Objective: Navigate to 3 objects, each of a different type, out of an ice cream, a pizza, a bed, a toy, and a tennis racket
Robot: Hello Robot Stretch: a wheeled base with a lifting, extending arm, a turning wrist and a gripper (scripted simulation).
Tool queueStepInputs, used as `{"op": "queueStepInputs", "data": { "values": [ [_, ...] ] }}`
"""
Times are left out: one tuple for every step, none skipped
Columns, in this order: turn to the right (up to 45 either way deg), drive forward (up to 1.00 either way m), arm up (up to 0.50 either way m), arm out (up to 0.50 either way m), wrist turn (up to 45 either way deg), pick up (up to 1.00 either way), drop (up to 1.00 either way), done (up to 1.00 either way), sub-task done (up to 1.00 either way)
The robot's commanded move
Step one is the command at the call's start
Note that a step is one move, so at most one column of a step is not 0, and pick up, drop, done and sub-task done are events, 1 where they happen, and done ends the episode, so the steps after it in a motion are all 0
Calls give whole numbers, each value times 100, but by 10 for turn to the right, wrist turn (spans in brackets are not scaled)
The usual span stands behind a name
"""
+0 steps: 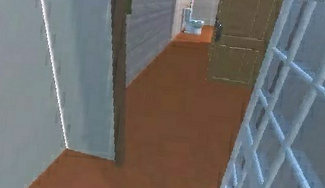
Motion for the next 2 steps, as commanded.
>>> {"op": "queueStepInputs", "data": {
  "values": [
    [0,20,0,0,0,0,0,0,0],
    [30,0,0,0,0,0,0,0,0]
  ]
}}
